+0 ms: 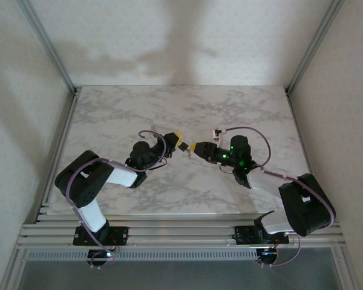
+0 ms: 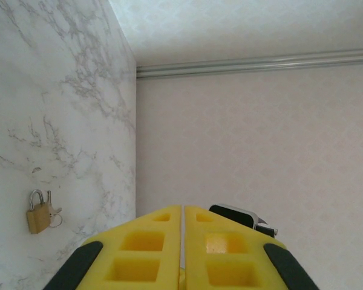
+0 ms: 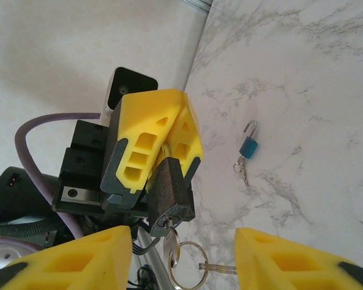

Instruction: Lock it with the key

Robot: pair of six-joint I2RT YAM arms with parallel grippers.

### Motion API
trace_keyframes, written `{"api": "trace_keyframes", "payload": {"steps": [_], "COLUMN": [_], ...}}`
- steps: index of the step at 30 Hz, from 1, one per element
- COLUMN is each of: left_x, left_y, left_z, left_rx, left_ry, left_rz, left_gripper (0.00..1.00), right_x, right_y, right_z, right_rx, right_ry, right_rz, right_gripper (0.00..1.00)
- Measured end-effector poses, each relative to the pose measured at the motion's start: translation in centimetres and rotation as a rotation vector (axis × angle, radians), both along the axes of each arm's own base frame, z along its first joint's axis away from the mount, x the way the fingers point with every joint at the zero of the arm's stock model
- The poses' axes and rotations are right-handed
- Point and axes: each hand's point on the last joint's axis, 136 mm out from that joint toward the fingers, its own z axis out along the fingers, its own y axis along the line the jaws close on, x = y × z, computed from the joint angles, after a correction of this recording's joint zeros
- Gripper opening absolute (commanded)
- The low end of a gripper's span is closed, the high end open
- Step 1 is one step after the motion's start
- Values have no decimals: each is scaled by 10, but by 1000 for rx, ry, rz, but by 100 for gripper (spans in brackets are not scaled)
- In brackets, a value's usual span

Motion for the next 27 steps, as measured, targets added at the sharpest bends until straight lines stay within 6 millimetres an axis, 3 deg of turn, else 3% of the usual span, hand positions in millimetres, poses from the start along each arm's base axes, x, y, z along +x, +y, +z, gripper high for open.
{"api": "trace_keyframes", "payload": {"steps": [10, 27], "left_x": [-1, -2], "left_y": [0, -2], "left_z": [3, 1], "left_rx": [-17, -28], "left_ry": [-5, -3], "left_rz": [-6, -15], "left_gripper": [0, 0], "right_x": [0, -6], "right_y": [3, 11], "right_z": [-8, -6], "right_rx": [5, 13], "right_ry": [27, 26], "right_rz": [21, 56], "right_gripper": [40, 30]}}
